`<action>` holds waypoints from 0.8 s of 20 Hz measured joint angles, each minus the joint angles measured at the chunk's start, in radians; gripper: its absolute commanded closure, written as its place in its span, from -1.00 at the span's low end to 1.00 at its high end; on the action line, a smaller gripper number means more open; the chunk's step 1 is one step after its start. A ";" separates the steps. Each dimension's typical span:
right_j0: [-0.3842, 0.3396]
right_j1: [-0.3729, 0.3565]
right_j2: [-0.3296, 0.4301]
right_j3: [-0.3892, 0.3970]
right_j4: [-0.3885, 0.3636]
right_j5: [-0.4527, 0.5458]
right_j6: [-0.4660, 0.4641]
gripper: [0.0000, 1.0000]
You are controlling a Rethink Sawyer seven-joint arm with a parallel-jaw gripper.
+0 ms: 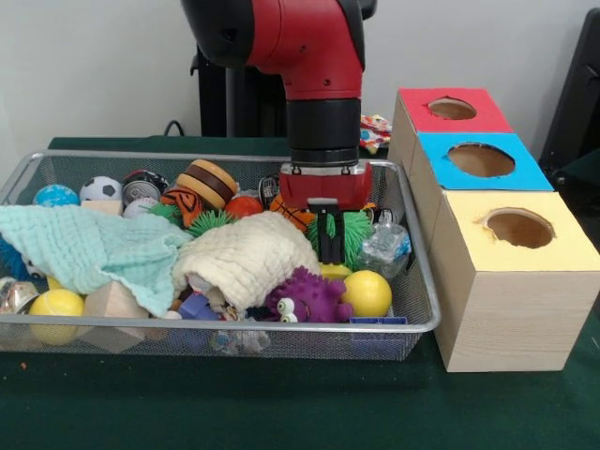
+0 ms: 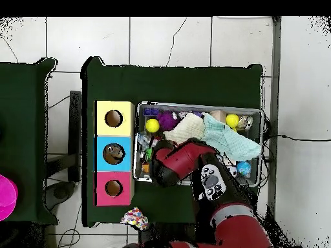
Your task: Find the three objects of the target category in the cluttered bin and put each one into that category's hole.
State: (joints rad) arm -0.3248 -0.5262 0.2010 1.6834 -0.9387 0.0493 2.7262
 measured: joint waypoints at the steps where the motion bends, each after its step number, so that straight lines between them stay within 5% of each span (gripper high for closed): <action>1: 0.000 -0.006 0.000 0.011 0.002 0.011 0.000 1.00; 16: -0.038 -0.080 0.058 0.147 0.011 0.075 0.000 1.00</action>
State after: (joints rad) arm -0.3627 -0.6058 0.2595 1.8303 -0.9280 0.1242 2.7262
